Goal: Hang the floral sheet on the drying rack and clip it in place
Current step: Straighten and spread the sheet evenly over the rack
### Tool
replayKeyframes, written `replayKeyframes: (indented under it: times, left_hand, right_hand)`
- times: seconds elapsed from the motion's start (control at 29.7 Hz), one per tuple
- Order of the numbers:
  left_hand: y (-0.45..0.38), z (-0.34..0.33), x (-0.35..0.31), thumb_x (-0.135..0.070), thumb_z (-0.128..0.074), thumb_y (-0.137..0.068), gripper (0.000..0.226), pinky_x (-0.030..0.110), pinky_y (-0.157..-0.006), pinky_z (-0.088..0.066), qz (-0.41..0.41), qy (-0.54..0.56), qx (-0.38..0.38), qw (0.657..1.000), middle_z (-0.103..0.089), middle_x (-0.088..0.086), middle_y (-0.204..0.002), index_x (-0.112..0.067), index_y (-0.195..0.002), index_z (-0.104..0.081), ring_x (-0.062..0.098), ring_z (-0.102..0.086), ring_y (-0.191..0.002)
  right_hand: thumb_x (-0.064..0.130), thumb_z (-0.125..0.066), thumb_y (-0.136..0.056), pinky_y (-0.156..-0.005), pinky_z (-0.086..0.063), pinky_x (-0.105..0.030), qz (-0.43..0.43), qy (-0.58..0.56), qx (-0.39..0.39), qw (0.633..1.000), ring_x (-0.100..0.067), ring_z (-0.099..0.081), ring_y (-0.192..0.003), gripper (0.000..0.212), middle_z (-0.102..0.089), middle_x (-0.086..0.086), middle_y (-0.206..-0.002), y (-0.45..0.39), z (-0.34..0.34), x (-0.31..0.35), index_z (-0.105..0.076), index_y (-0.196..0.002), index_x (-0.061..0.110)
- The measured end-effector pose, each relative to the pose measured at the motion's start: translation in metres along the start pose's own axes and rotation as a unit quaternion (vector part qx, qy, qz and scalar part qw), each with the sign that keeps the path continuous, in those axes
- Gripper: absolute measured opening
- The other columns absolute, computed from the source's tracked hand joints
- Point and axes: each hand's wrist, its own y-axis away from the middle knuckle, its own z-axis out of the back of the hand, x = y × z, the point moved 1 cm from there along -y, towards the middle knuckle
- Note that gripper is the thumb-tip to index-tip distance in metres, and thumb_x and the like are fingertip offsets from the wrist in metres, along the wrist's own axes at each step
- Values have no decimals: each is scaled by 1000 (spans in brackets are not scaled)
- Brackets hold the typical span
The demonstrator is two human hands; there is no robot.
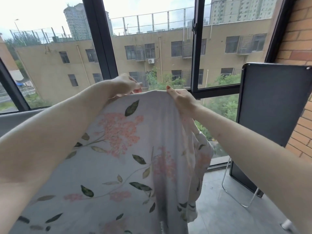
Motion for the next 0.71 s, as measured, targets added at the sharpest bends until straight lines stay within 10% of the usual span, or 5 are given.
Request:
replayKeyframes:
  times: [0.24,0.34,0.47,0.71]
  left_hand:
    - [59,-16,-18,-72,-34,-100,61,34,-71,-49,-125,-156,-9,980,-71,0,-96,-24,-106,-71,23,-67,-86]
    - [63,-36,-6,-70,-35,-101,52,34,-64,-42,-159,-241,-111,951,-63,-3,-75,-27,-83,-58,16,-62,-71]
    - [58,-46,4,-67,-38,-99,49,34,-68,-38,-197,-263,-223,918,-61,-7,-72,-27,-84,-62,17,-59,-71]
    - [53,-52,0,-68,-38,-96,50,35,-71,-37,-212,-265,-234,911,-62,-7,-74,-26,-87,-65,20,-59,-74]
  right_hand:
    - [52,-49,-98,-100,-49,-37,-146,-190,-104,965,-24,-66,-105,42,-71,-4,-110,5,-14,-48,-76,-102,20]
    - [36,-43,-98,-95,-53,-41,-188,-182,-80,962,-23,-65,-99,36,-72,-2,-94,23,-27,-91,-72,-81,26]
    - [54,-37,-101,-101,-49,-42,-185,-64,-26,980,-26,-65,-110,50,-74,-3,-112,54,-41,-136,-77,-102,25]
    - [66,-36,-99,-91,-49,-46,-85,71,-235,966,-25,-58,-107,52,-53,3,-115,132,-32,-200,-60,-119,23]
